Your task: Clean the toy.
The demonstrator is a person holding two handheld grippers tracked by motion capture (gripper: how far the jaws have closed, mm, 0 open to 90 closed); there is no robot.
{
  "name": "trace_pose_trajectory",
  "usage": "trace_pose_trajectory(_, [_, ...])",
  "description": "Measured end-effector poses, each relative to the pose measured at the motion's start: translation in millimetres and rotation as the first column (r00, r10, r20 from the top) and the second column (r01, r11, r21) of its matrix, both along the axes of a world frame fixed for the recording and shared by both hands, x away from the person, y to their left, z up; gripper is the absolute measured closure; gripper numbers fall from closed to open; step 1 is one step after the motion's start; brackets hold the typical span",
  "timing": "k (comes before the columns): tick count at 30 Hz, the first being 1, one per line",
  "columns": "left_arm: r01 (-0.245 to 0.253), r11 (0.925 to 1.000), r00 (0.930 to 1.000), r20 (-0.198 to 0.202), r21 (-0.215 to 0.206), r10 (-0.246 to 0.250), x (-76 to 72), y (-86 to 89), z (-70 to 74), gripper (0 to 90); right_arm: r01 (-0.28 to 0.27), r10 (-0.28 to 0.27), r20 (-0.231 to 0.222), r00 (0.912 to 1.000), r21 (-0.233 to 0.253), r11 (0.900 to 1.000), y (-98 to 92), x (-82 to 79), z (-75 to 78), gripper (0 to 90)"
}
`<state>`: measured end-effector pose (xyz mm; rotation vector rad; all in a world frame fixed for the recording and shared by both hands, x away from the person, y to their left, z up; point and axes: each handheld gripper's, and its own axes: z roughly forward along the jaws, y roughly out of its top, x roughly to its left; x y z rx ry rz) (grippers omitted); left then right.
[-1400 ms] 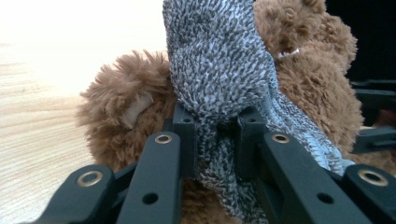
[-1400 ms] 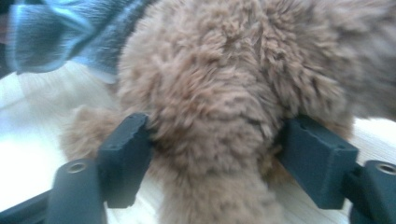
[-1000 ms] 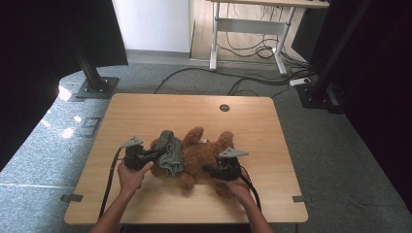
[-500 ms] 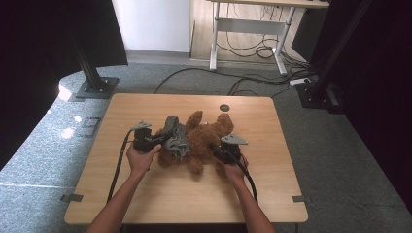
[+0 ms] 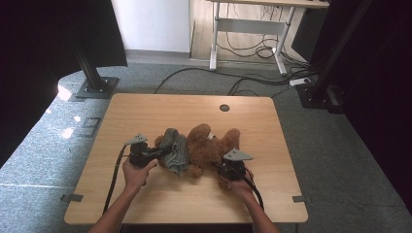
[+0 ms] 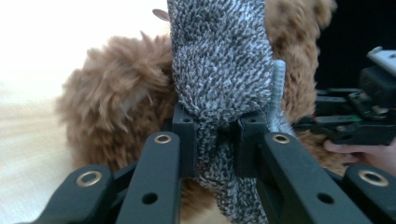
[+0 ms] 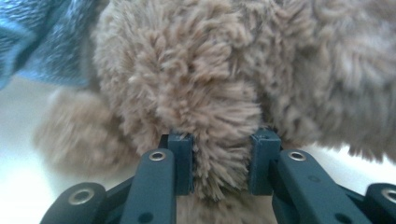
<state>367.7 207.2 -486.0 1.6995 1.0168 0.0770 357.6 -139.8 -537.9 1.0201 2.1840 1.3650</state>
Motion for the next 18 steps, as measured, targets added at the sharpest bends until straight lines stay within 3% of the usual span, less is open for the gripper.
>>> trace_pose_trajectory(2, [0.032, 0.9981, 0.9995, 0.007, -0.053, -0.031, -8.1, -1.7, 11.9, 74.1, -0.019, 0.019, -0.001, 0.9998, -0.009, 1.000, -0.8, -7.0, -0.7, 69.0])
trace_pose_trajectory(3, [0.047, 0.9972, 0.9987, 0.024, -0.058, -0.046, -10.9, -5.6, 19.3, 74.0, -0.026, 0.026, 0.000, 0.9996, -0.012, 1.000, -0.2, -10.7, -1.0, 69.0])
trace_pose_trajectory(7, [0.093, 0.9955, 0.9915, 0.093, -0.018, -0.091, -13.6, -32.3, 49.0, 73.9, -0.025, 0.027, 0.029, 0.9992, -0.048, 0.999, 4.5, -16.9, -1.4, 69.3])
trace_pose_trajectory(9, [0.098, 0.9952, 0.9899, 0.103, -0.001, -0.098, -5.2, -48.6, 60.6, 73.8, -0.028, 0.030, 0.036, 0.9989, -0.051, 0.998, 3.7, -17.8, -2.2, 69.3])
trace_pose_trajectory(11, [0.103, 0.9947, 0.9926, 0.065, 0.010, -0.103, 9.1, -60.4, 62.3, 73.6, -0.026, 0.028, 0.044, 0.9986, -0.047, 0.999, 2.8, -18.9, -3.3, 69.2])
trace_pose_trajectory(13, [0.092, 0.9932, 0.9954, 0.019, 0.071, -0.093, 23.7, -70.0, 55.3, 73.4, -0.028, 0.030, 0.042, 0.9987, -0.047, 0.998, 2.2, -19.7, -3.3, 69.0])
trace_pose_trajectory(14, [0.091, 0.9926, 0.9959, -0.013, 0.081, -0.090, 30.3, -72.3, 48.8, 73.5, -0.027, 0.029, 0.047, 0.9985, -0.046, 0.999, 1.8, -19.8, -3.5, 68.9])
trace_pose_trajectory(18, [0.070, 0.9945, 0.9940, -0.089, 0.078, -0.063, 41.6, -66.1, 25.1, 73.6, -0.027, 0.029, 0.046, 0.9985, -0.041, 0.999, -0.3, -19.7, -3.9, 68.4])
